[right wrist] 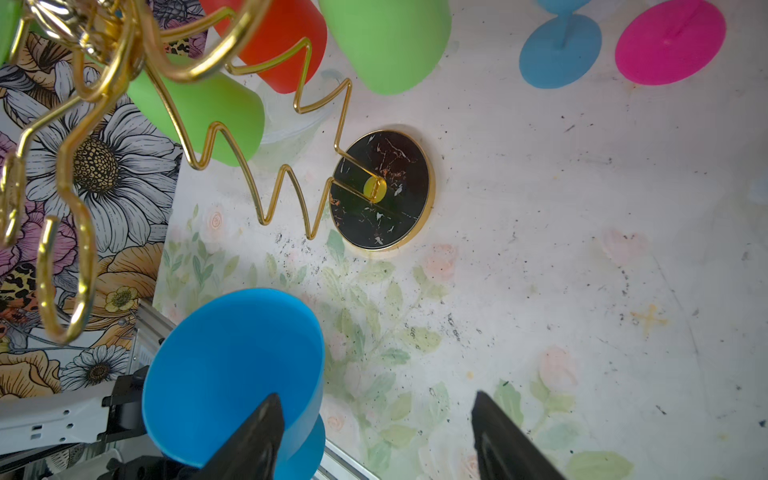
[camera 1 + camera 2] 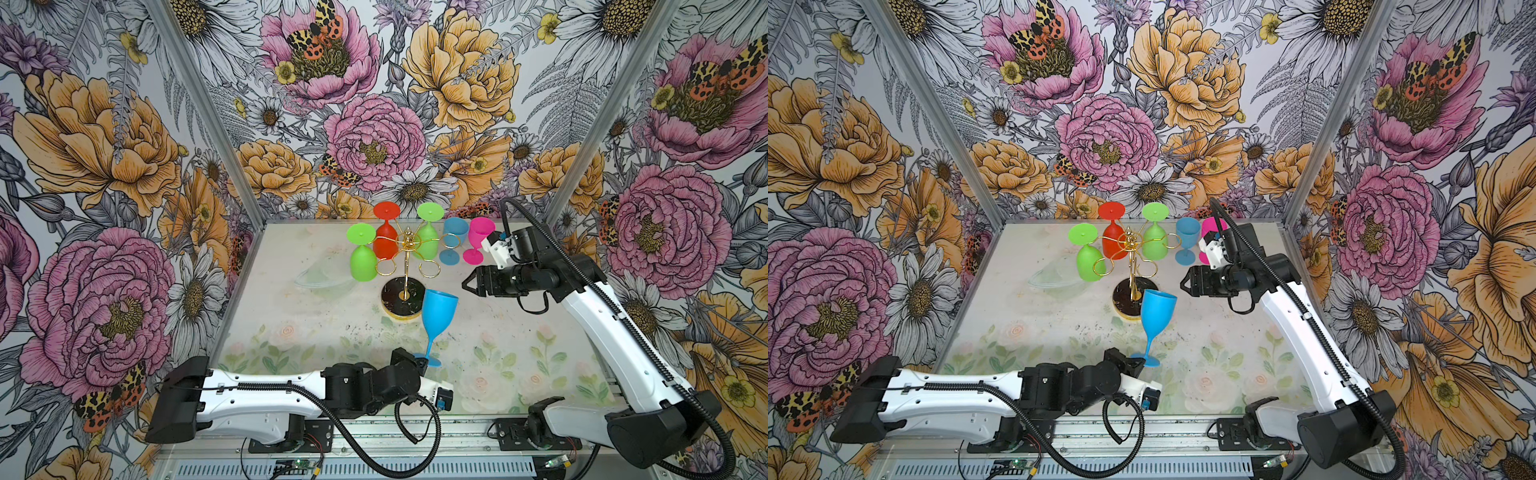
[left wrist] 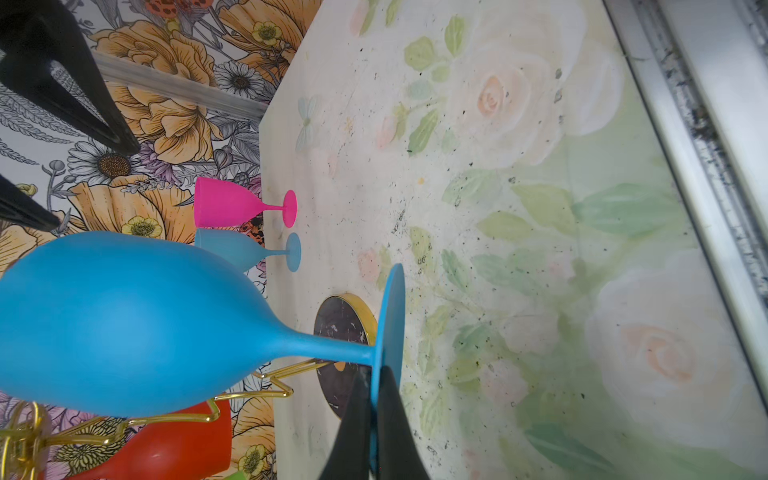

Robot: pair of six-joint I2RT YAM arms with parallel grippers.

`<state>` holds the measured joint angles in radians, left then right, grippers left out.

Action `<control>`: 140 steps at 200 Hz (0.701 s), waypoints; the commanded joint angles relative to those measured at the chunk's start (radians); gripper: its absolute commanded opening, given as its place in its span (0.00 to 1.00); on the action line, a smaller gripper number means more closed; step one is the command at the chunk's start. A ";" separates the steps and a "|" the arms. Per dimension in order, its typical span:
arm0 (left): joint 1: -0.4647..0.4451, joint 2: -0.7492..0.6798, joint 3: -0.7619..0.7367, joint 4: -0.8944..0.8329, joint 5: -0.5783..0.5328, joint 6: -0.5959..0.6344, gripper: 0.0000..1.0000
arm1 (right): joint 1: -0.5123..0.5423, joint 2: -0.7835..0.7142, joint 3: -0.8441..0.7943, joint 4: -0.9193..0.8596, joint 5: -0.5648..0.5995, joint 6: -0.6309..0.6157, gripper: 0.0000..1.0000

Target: Take the wine glass off the wine glass rack

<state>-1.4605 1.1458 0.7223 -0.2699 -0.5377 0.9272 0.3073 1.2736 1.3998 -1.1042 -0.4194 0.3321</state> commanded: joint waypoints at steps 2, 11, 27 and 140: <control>-0.008 0.019 -0.017 0.099 -0.101 0.087 0.00 | 0.017 0.012 0.043 -0.001 -0.029 0.006 0.72; -0.008 0.025 -0.016 0.104 -0.107 0.085 0.00 | 0.023 0.014 0.049 0.000 -0.029 0.011 0.72; -0.010 0.037 -0.016 0.126 -0.127 0.089 0.00 | 0.034 0.016 0.054 0.000 -0.034 0.018 0.71; -0.036 0.120 -0.068 0.361 -0.284 0.249 0.00 | 0.066 0.033 0.034 0.003 -0.064 0.035 0.57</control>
<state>-1.4902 1.2522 0.6746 -0.0296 -0.7532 1.1217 0.3637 1.3041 1.4216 -1.1095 -0.4587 0.3588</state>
